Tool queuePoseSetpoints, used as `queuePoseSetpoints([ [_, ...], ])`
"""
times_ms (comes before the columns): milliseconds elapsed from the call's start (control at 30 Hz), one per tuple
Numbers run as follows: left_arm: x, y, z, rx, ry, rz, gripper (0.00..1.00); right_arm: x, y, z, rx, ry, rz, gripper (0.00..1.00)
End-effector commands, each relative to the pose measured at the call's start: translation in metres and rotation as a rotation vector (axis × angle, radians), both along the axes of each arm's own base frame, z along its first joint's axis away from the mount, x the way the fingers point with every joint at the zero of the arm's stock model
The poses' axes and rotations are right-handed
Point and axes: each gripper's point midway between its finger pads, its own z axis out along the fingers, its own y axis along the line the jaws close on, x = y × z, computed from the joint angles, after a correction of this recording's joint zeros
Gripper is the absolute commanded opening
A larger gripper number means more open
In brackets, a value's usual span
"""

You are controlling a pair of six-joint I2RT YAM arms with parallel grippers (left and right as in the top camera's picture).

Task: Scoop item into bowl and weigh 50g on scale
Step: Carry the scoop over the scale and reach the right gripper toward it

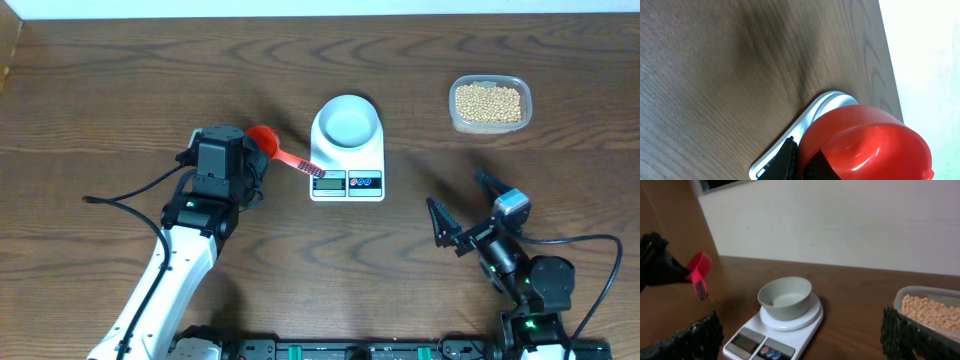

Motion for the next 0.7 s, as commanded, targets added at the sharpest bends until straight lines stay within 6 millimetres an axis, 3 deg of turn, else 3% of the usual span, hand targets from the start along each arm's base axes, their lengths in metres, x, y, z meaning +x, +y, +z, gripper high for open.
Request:
queuePoseSetpoints([
  [0, 0.004, -0.003, 0.012, 0.030, -0.036, -0.046, 0.08, 0.001, -0.004, 0.011, 0.030, -0.036, -0.032, 0.99],
  [333, 0.005, -0.010, 0.015, 0.003, -0.046, -0.074, 0.07, 0.007, -0.005, 0.020, 0.378, 0.149, 0.001, 0.99],
  [467, 0.011, -0.024, 0.026, -0.049, -0.097, -0.118, 0.07, 0.010, 0.005, 0.025, 0.389, 0.189, 0.063, 0.99],
  [667, 0.022, -0.052, 0.049, -0.072, -0.213, -0.180, 0.07, 0.030, 0.024, 0.032, 0.442, 0.318, 0.169, 0.99],
])
